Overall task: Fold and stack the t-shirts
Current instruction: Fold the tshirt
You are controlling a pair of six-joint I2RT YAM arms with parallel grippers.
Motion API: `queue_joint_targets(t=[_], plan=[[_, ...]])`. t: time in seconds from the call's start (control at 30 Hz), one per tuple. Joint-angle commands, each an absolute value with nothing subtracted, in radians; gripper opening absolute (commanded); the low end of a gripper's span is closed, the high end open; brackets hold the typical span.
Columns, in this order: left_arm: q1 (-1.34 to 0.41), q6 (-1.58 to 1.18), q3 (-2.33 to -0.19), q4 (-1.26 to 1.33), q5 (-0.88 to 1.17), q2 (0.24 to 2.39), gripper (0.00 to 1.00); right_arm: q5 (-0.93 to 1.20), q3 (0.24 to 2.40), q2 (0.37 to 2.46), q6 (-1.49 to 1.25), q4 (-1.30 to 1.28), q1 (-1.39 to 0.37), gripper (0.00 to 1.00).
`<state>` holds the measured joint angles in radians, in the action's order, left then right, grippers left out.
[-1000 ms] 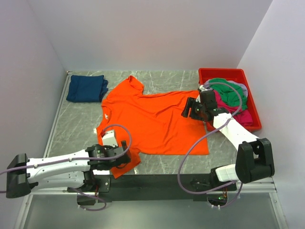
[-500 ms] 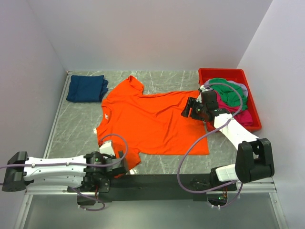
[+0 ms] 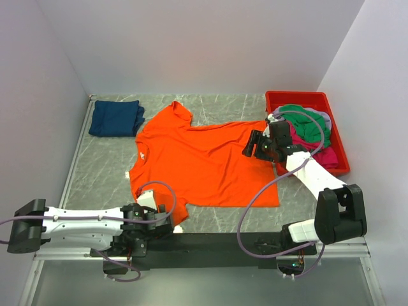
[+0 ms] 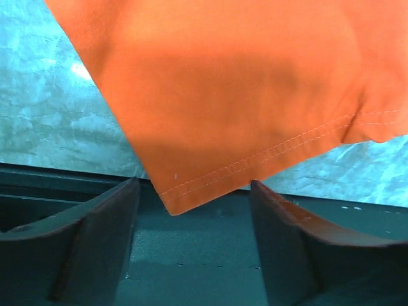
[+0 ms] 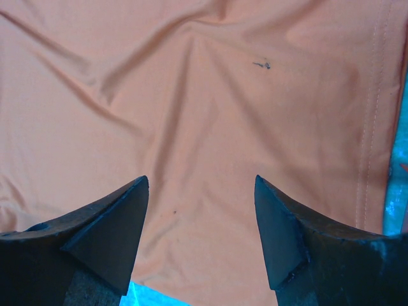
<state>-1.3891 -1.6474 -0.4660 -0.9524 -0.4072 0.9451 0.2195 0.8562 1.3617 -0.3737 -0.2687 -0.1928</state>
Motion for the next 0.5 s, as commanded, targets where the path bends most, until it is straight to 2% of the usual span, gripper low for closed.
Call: queue_joint_targets(t=[0.0, 0.1, 0.23, 0.4, 0.43, 0.47], plan=[[-1.394, -1.634, -0.459, -0.879, -0.382, 0.986, 0.72, 0.219, 0.856, 1.353, -0.368, -0.233, -0.186, 0.74], [-1.396, -1.621, -0.46, -0.88, -0.373, 1.003, 0.49, 0.218, 0.854, 1.353, -0.368, -0.235, -0.184, 0.74], [-1.396, -1.618, -0.462, -0.882, -0.368, 1.006, 0.33, 0.215, 0.85, 1.351, -0.368, -0.236, -0.186, 0.74], [-1.394, -1.611, -0.449, -0.865, -0.357, 1.005, 0.2, 0.206, 0.847, 1.341, -0.371, -0.241, -0.186, 0.74], [-1.394, -1.609, -0.443, -0.861, -0.354, 1.003, 0.13, 0.204, 0.848, 1.339, -0.37, -0.242, -0.186, 0.74], [-1.394, -1.605, -0.44, -0.854, -0.353, 1.002, 0.1, 0.204, 0.844, 1.333, -0.373, -0.244, -0.186, 0.74]])
